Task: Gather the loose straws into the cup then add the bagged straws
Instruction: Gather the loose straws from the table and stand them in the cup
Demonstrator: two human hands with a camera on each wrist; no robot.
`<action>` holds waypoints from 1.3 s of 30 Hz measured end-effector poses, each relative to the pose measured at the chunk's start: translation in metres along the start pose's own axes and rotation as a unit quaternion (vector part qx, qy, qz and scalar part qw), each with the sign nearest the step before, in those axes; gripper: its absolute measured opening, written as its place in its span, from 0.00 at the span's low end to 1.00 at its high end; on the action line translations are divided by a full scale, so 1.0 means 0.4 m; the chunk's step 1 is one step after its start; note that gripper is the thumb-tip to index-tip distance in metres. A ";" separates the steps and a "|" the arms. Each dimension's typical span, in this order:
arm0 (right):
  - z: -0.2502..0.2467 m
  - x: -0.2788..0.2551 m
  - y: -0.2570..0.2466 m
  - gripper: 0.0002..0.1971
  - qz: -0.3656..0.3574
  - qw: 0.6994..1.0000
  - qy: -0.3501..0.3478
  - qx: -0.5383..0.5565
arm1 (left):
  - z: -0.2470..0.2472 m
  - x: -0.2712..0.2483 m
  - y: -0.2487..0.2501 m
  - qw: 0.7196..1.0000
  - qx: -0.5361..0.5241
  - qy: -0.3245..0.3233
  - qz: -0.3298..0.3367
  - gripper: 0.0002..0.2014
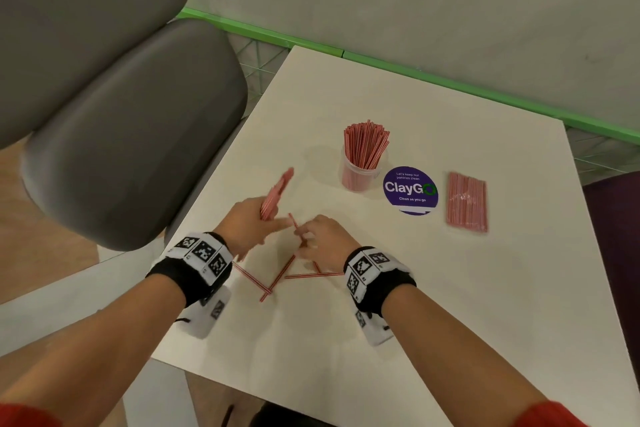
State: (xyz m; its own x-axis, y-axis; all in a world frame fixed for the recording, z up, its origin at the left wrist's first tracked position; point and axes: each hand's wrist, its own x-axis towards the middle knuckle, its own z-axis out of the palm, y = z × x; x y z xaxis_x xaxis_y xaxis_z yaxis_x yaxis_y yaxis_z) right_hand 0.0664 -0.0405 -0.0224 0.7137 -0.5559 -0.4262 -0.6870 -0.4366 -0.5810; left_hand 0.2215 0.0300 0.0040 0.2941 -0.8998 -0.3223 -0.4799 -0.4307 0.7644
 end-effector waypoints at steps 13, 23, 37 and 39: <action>0.060 -0.001 -0.008 0.36 0.030 0.990 0.027 -0.135 | -0.008 -0.049 -0.110 0.918 0.342 -0.197 0.041 0.13; 0.077 -0.014 0.015 0.09 0.038 0.992 0.060 -0.104 | -0.003 -0.040 -0.117 0.899 0.390 -0.194 0.052 0.13; 0.031 -0.023 0.036 0.13 0.107 0.979 0.173 -0.001 | 0.078 -0.026 -0.084 0.955 0.279 -0.104 0.013 0.21; 0.011 -0.023 0.044 0.12 0.133 0.971 0.198 0.035 | 0.097 -0.027 -0.074 0.956 0.273 -0.110 -0.004 0.22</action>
State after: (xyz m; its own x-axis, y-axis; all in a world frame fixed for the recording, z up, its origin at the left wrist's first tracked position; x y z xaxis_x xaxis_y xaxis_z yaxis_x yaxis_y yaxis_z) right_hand 0.0483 -0.0398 -0.0318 0.3955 -0.8761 -0.2756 -0.8187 -0.2003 -0.5381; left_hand 0.2003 0.0499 -0.0367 0.1480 -0.8632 -0.4826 -0.8560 -0.3563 0.3747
